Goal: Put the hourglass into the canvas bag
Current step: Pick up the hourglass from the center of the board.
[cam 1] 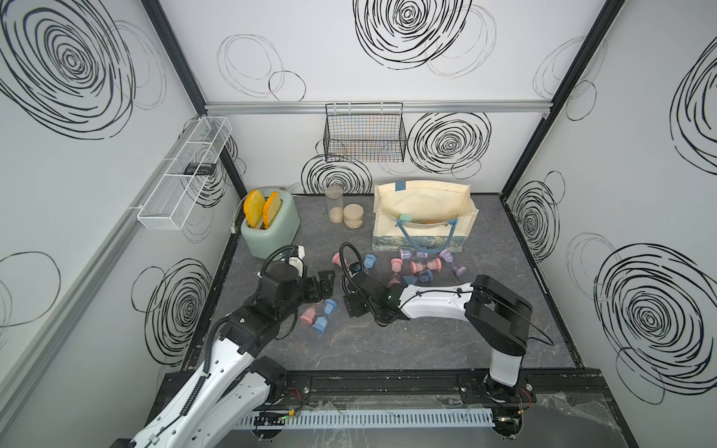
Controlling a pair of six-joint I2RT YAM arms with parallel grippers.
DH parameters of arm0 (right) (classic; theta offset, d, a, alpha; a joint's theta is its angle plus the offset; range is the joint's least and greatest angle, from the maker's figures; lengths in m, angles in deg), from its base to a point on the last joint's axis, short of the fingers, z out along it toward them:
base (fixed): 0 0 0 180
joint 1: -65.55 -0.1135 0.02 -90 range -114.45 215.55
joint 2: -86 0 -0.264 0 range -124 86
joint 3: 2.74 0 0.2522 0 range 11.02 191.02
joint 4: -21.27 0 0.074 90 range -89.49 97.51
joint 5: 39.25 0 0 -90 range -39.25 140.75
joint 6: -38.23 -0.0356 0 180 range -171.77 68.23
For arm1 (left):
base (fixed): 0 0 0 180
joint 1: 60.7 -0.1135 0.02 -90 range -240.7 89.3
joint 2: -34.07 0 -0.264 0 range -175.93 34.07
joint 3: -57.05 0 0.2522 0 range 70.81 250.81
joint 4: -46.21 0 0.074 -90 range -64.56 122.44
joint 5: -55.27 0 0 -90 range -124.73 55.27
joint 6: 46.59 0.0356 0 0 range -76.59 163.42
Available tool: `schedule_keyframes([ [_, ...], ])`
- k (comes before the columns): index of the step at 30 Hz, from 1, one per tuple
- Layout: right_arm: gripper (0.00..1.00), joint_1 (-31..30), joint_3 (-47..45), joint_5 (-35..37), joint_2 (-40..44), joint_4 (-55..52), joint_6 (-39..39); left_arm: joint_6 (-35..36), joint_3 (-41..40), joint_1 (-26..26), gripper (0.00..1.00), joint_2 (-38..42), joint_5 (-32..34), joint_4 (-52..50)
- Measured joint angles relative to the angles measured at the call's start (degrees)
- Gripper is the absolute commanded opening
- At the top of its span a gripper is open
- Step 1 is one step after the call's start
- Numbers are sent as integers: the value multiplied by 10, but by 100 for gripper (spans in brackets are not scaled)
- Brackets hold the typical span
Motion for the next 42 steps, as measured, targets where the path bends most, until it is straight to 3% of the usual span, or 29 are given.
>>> schedule_keyframes([
  [21, 69, -6, 6, 8, -25, -28, 12, 0, 0, -4, 96, -1, -1, 0],
  [42, 50, -6, -4, 17, -30, -9, 25, 0, 0, -8, 96, -10, -10, 3],
])
